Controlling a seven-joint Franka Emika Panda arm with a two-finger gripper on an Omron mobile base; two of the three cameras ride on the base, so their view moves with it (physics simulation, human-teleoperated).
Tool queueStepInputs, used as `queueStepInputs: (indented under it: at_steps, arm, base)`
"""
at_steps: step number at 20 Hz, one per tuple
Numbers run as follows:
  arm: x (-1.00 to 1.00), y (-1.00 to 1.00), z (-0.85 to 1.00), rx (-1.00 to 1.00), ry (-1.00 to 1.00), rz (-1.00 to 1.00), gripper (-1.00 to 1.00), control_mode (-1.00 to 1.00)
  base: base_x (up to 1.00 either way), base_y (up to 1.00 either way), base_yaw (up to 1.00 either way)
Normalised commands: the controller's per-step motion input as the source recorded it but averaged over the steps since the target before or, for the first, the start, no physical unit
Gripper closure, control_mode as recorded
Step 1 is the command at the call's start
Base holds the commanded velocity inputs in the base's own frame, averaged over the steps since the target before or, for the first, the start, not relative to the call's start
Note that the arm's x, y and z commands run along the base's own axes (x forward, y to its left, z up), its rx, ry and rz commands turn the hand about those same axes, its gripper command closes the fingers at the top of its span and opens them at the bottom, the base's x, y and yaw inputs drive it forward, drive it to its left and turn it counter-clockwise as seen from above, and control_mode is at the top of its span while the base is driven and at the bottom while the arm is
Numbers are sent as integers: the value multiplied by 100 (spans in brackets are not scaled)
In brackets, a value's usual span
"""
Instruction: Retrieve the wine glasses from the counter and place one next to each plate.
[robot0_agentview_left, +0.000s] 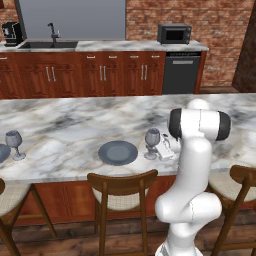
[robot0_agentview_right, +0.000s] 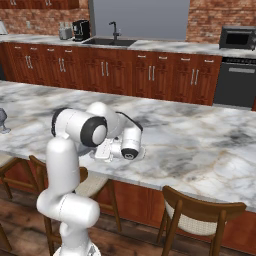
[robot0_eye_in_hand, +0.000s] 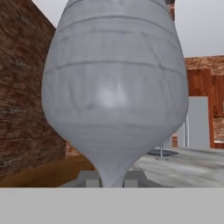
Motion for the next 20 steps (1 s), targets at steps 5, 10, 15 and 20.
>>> queueStepInputs:
  at_steps: [5, 10, 15, 20]
  arm:
    - [14, 0, -11, 0, 0, 2, 100, -100]
    - [15, 0, -6, -2, 0, 2, 100, -100]
    - [15, 0, -1, -3, -3, 1, 100, -100]
    - [16, 0, -4, -1, -2, 2, 100, -100]
  base:
    - [0, 0, 0]
    - [0, 0, 0]
    - [0, 0, 0]
    - [0, 0, 0]
